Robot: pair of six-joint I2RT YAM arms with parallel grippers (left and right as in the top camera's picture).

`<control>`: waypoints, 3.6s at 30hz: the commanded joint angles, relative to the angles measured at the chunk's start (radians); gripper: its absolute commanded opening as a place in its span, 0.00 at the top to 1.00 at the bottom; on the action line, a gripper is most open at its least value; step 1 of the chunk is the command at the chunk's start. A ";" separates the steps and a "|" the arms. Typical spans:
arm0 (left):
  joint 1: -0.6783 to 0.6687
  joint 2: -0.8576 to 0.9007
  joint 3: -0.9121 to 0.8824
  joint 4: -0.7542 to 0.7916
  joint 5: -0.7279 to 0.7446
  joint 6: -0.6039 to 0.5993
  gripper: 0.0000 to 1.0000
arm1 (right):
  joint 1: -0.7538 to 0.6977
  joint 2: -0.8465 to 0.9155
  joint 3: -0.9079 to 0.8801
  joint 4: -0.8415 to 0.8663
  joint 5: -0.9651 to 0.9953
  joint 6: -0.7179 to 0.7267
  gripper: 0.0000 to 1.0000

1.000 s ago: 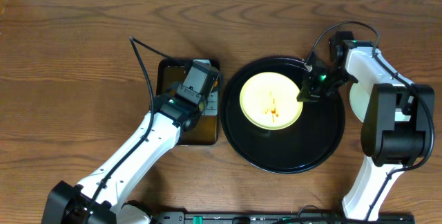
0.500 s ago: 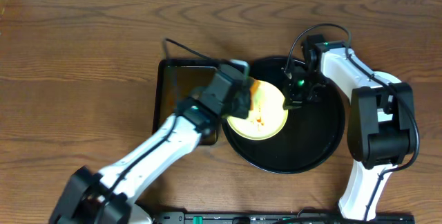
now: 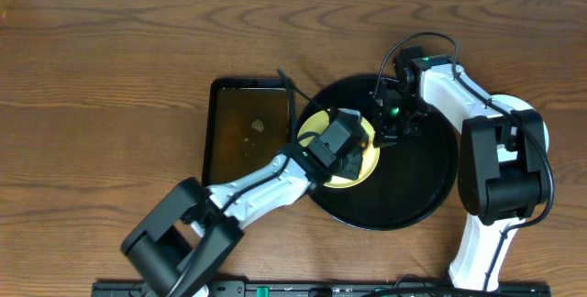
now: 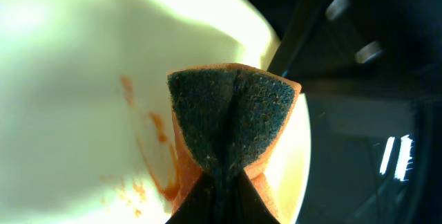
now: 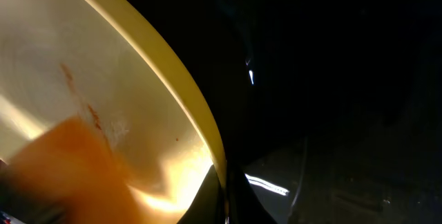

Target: Clean dirty plates on tray and stack at the side

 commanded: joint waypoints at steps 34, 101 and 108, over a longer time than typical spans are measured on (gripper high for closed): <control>0.121 -0.156 0.005 -0.080 -0.072 0.089 0.92 | 0.018 -0.003 -0.002 -0.019 0.011 0.014 0.99; 0.367 -0.335 -0.018 -0.505 -0.235 0.118 0.92 | -0.027 -0.043 0.000 0.038 -0.186 -0.087 0.99; 0.367 -0.335 -0.018 -0.505 -0.244 0.118 0.92 | -0.105 -0.165 0.000 0.044 -0.099 -0.087 0.99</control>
